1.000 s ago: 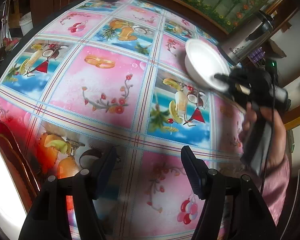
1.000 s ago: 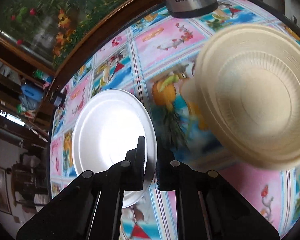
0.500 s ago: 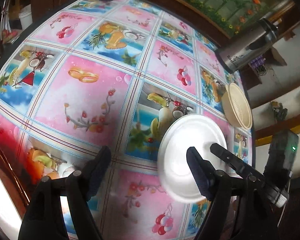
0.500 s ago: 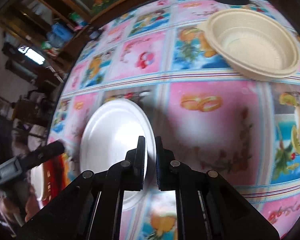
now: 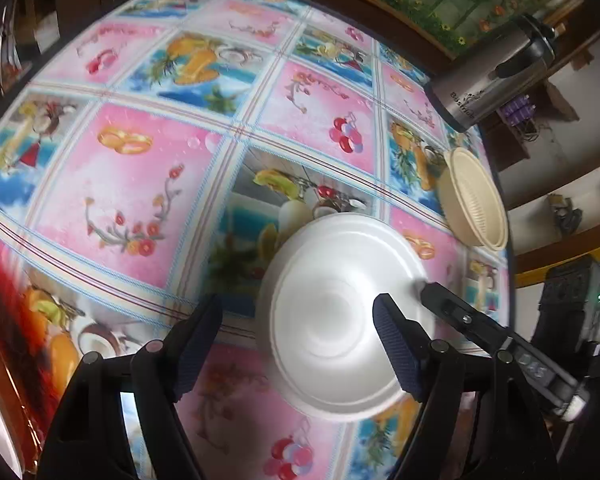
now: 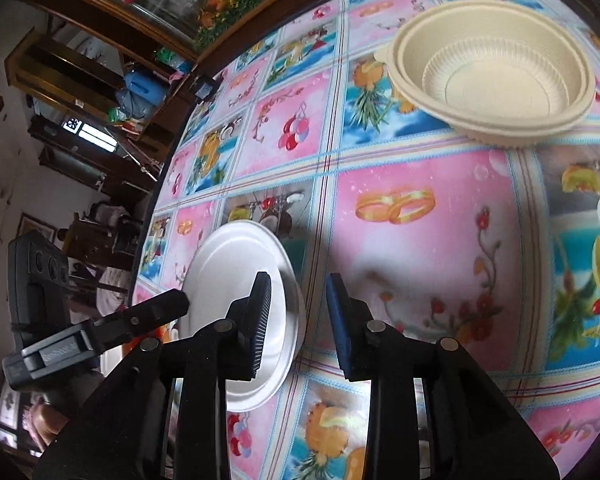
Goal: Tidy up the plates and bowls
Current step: 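Carry the second white plate with the right tool toward the stack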
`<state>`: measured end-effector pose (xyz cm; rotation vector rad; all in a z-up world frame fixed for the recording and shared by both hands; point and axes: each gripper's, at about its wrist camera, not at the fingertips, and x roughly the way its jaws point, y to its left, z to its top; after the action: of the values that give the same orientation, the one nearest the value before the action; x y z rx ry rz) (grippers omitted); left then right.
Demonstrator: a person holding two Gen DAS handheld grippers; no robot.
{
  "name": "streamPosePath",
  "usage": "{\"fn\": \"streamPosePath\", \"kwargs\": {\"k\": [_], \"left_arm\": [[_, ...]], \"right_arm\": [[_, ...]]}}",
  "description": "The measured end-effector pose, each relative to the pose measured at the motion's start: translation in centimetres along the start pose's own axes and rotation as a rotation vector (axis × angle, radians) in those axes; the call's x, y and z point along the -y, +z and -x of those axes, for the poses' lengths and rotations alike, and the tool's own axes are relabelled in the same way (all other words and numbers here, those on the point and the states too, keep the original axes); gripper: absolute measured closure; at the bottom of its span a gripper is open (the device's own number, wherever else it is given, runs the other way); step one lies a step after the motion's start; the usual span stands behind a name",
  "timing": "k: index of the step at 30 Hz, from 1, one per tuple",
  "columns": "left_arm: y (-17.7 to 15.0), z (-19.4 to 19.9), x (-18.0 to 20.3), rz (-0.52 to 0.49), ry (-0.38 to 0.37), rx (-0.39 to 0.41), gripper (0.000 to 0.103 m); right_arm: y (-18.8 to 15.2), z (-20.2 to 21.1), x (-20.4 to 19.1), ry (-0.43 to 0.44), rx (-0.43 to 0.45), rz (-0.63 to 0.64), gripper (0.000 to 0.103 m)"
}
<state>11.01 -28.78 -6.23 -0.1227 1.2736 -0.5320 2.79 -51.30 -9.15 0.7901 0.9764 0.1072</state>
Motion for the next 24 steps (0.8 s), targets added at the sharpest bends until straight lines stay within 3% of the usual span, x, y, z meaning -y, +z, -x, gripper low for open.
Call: {"fn": "streamPosePath", "kwargs": {"k": [3,5,9,11,14,24], "left_arm": [[-0.2,-0.1,0.0,-0.019,0.037,0.021,0.029],[-0.2,-0.1,0.0,-0.033,0.04,0.03,0.051],[-0.2,-1.0,0.1,-0.06,0.033,0.008,0.076],[-0.4,-1.5,0.0,-0.061,0.035,-0.004,0.087],[-0.4,-1.6,-0.3,-0.063,0.038,0.003,0.094],[-1.3,-0.5,-0.1,-0.094,0.015,0.024,0.095]], "right_arm": [[-0.1,-0.3,0.0,0.021,-0.005,-0.018,0.075],[-0.2,-0.7,0.0,0.002,-0.011,-0.023,0.075],[-0.4,-1.0,0.0,-0.012,0.001,-0.026,0.088],[-0.7,-1.0,-0.4,-0.034,0.013,-0.009,0.09],[-0.8,-1.1,-0.6,-0.068,0.023,0.009,0.094],[-1.8,-0.2,-0.2,-0.057,0.07,-0.018,0.095]]}}
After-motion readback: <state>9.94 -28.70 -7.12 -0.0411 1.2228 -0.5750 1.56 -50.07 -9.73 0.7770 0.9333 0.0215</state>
